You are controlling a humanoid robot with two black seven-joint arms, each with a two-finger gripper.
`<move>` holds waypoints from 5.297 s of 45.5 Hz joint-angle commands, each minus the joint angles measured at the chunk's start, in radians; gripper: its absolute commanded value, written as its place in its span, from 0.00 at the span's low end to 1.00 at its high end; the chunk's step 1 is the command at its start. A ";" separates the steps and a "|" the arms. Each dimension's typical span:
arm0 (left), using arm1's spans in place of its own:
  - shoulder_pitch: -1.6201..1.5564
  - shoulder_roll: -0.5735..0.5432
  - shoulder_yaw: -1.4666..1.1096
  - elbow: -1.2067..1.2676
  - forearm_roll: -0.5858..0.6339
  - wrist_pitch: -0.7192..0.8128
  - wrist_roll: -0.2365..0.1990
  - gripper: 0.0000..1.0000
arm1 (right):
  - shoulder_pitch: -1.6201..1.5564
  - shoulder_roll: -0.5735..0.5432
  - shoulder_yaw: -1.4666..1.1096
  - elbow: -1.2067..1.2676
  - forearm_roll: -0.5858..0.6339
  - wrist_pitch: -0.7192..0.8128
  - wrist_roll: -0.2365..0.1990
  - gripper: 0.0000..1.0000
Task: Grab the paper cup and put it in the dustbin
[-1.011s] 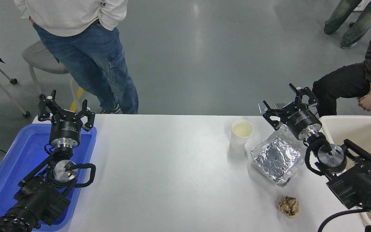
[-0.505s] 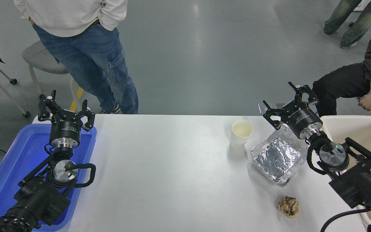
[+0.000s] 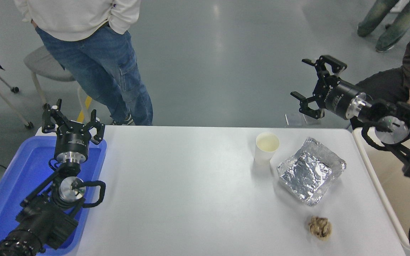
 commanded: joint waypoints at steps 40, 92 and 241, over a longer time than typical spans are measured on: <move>0.000 0.001 0.000 0.000 0.000 0.000 0.000 0.99 | 1.075 0.182 -1.289 0.782 -0.478 0.100 0.003 1.00; 0.000 0.001 0.000 0.000 0.000 0.000 0.000 0.99 | 1.059 0.332 -1.223 0.683 -0.211 0.062 -0.004 1.00; 0.000 0.001 0.000 0.000 0.000 0.000 -0.001 0.99 | 0.400 0.274 -0.913 0.130 -0.439 -0.233 -0.024 0.00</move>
